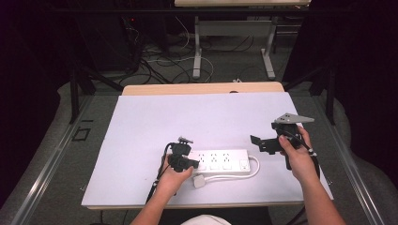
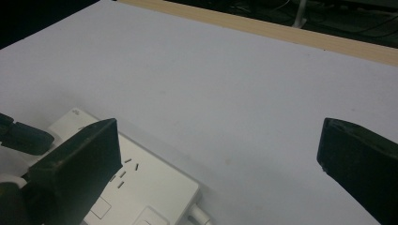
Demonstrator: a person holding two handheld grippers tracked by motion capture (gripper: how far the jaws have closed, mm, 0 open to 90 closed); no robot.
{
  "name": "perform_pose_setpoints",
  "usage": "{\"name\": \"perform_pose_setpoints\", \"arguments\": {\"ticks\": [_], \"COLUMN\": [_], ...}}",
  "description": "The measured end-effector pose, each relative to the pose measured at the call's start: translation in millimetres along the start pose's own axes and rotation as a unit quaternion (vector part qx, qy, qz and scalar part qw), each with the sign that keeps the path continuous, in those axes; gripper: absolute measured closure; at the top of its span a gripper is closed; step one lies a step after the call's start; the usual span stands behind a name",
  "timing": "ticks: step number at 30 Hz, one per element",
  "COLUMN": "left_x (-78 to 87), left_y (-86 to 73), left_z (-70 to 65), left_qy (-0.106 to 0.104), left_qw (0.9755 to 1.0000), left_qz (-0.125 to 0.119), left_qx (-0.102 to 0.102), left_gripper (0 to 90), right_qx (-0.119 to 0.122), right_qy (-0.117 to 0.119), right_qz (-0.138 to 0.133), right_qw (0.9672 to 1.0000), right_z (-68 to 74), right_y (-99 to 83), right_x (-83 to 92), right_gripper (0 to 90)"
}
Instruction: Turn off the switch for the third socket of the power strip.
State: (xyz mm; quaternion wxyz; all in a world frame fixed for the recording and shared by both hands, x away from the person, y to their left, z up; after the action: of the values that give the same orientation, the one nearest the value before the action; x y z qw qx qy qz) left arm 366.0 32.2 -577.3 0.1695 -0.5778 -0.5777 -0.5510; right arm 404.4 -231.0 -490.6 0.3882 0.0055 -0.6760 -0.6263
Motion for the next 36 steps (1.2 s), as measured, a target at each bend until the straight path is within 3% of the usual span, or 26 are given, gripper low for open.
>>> {"name": "perform_pose_setpoints", "arguments": {"ticks": [3,8,20,31,36], "left_x": [0.0,0.0,0.5,0.9,1.9], "left_y": [0.1,-0.4,-0.2,-0.1,-0.5], "left_z": [-0.2,3.0,2.5,0.1,-1.6], "left_qy": [0.002,-0.016,-0.022,-0.032,-0.041], "left_qw": [1.0000,0.9998,0.9997,0.9995,0.9992], "left_qz": [0.001,-0.003,-0.004,-0.004,0.000], "left_qx": [0.000,0.007,0.006,0.006,0.004], "left_gripper": [90.0,89.9,88.3,81.1,72.9], "right_qx": [0.000,0.002,-0.001,-0.003,-0.003], "right_qy": [0.000,0.000,0.000,0.001,-0.003], "right_qz": [0.001,0.001,0.002,0.003,0.000], "right_qw": [1.0000,1.0000,1.0000,1.0000,1.0000], "right_z": [0.2,0.0,-0.9,-1.3,-1.5], "right_y": [-0.3,-0.5,-1.2,-1.6,-1.4], "right_x": [-0.2,-0.8,-0.9,-0.8,-0.7], "right_gripper": [0.0,0.0,0.0,0.0,0.0]}}
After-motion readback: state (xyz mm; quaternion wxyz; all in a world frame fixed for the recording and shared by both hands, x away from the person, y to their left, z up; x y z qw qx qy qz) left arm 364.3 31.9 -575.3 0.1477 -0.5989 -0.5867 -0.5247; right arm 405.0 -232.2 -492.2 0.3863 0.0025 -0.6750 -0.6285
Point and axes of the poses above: each handheld gripper's, and its own axes: x roughly backward along the jaws, y roughly out of its top, z roughly to its left, the point moved 7 cm from there along -x, roughly forward along the jaws
